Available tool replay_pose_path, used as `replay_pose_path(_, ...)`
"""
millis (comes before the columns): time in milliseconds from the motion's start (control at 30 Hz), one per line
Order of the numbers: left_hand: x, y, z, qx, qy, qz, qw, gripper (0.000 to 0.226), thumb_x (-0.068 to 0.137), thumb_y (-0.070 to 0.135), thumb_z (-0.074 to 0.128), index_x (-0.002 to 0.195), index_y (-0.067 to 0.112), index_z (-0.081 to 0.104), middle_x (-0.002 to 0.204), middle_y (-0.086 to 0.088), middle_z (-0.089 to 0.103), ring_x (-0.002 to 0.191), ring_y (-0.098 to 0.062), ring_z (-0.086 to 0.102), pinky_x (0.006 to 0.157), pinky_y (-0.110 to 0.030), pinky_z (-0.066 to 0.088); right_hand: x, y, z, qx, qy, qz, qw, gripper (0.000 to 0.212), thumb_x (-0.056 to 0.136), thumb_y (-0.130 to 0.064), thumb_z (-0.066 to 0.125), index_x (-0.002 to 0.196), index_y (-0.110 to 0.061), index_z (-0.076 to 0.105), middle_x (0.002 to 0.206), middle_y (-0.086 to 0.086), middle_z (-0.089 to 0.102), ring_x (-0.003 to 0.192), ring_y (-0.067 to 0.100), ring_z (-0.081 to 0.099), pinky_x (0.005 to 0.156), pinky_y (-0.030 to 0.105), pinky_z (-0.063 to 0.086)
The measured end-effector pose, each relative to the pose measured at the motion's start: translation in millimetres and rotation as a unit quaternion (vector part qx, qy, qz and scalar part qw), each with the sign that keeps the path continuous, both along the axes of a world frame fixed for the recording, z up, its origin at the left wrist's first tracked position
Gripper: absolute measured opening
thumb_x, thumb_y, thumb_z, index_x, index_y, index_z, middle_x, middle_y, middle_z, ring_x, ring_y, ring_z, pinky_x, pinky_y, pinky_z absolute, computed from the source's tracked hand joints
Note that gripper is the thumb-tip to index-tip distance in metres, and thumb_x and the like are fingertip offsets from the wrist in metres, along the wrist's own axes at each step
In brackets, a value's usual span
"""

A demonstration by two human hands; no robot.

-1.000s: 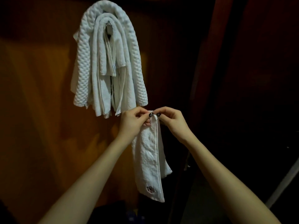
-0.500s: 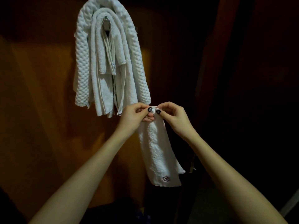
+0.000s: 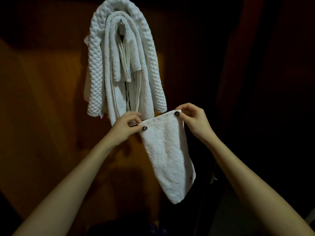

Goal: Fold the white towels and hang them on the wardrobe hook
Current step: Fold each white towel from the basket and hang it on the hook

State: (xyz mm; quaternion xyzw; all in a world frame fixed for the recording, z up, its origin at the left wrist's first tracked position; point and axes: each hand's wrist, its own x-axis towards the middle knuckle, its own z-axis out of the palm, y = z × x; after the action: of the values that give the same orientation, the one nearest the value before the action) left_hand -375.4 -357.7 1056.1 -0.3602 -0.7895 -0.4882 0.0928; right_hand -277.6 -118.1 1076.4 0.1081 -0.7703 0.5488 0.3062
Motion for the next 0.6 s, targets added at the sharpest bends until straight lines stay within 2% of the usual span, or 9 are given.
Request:
replay_pose_path(67, -3, -5, -6, 0.024, -0.051, -0.038, 0.998, 0.021, 0.077, 0.009, 0.077, 0.069, 0.022, 0.063, 0.08, 0.015, 0.065, 0.08, 0.001, 0.06, 0.073, -0.012, 0.043, -1, 0, -1, 0.002, -0.003, -0.006, 1.0, 0.007, 0.091, -0.009, 0.065, 0.091, -0.016, 0.068, 0.086, -0.007, 0.071, 0.085, 0.008, 0.068, 0.076, 0.023, 0.055)
replay_pose_path(167, -5, -5, -9, 0.084, -0.078, -0.043, 0.992, 0.021, 0.079, 0.004, 0.074, 0.071, 0.018, 0.06, 0.059, 0.014, 0.061, 0.059, 0.005, 0.054, 0.059, -0.008, 0.042, -2, 3, -5, 0.014, -0.007, -0.022, 1.0, 0.004, 0.091, -0.012, 0.066, 0.092, -0.015, 0.067, 0.086, -0.008, 0.072, 0.085, 0.007, 0.068, 0.074, 0.021, 0.054)
replay_pose_path(233, -4, -3, -3, 0.13, -0.074, -0.044, 0.988, 0.023, 0.08, 0.001, 0.072, 0.076, 0.019, 0.058, 0.063, 0.011, 0.061, 0.062, 0.002, 0.055, 0.06, -0.01, 0.043, -2, 7, -7, 0.035, -0.012, -0.046, 0.998, 0.006, 0.092, -0.015, 0.066, 0.097, -0.014, 0.068, 0.091, -0.005, 0.072, 0.089, 0.01, 0.069, 0.076, 0.025, 0.055)
replay_pose_path(300, 0, -2, 4, 0.139, -0.05, -0.066, 0.987, 0.028, 0.084, -0.001, 0.067, 0.086, 0.026, 0.06, 0.081, 0.006, 0.061, 0.073, -0.003, 0.058, 0.068, -0.014, 0.045, -3, 9, -9, 0.077, -0.031, -0.085, 0.993, 0.018, 0.092, -0.018, 0.065, 0.109, -0.017, 0.068, 0.099, -0.006, 0.071, 0.094, 0.005, 0.067, 0.081, 0.023, 0.054)
replay_pose_path(367, 5, 1, 10, 0.063, 0.02, -0.082, 0.994, 0.036, 0.089, -0.001, 0.059, 0.094, 0.034, 0.065, 0.095, 0.008, 0.061, 0.088, -0.003, 0.059, 0.078, -0.012, 0.044, -6, 8, -11, 0.128, -0.042, -0.135, 0.982, 0.024, 0.093, -0.021, 0.063, 0.116, -0.018, 0.067, 0.104, -0.012, 0.067, 0.096, -0.001, 0.062, 0.081, 0.017, 0.051)
replay_pose_path(467, 6, 5, 13, -0.074, 0.085, -0.075, 0.991, 0.036, 0.094, 0.006, 0.051, 0.095, 0.039, 0.066, 0.09, 0.01, 0.051, 0.082, -0.001, 0.053, 0.072, -0.013, 0.04, -11, 1, -13, 0.15, -0.044, -0.168, 0.973, 0.013, 0.094, -0.023, 0.059, 0.102, -0.019, 0.068, 0.093, -0.012, 0.066, 0.087, 0.003, 0.062, 0.069, 0.017, 0.049)
replay_pose_path(533, 4, 9, 10, -0.121, 0.105, -0.052, 0.986, 0.021, 0.092, 0.015, 0.057, 0.1, 0.033, 0.062, 0.092, 0.014, 0.045, 0.082, 0.004, 0.048, 0.073, -0.018, 0.037, -14, -4, -15, 0.155, -0.053, -0.177, 0.971, 0.007, 0.094, -0.023, 0.057, 0.096, -0.02, 0.064, 0.088, -0.01, 0.064, 0.08, 0.004, 0.061, 0.063, 0.017, 0.047)
replay_pose_path(600, 1, 13, 0, -0.128, 0.128, -0.013, 0.983, 0.019, 0.087, 0.017, 0.065, 0.102, 0.026, 0.057, 0.098, 0.012, 0.044, 0.09, 0.002, 0.046, 0.077, -0.021, 0.034, -16, -7, -19, 0.153, -0.05, -0.18, 0.971, 0.004, 0.095, -0.023, 0.056, 0.093, -0.021, 0.059, 0.084, -0.008, 0.063, 0.074, 0.006, 0.06, 0.057, 0.018, 0.045)
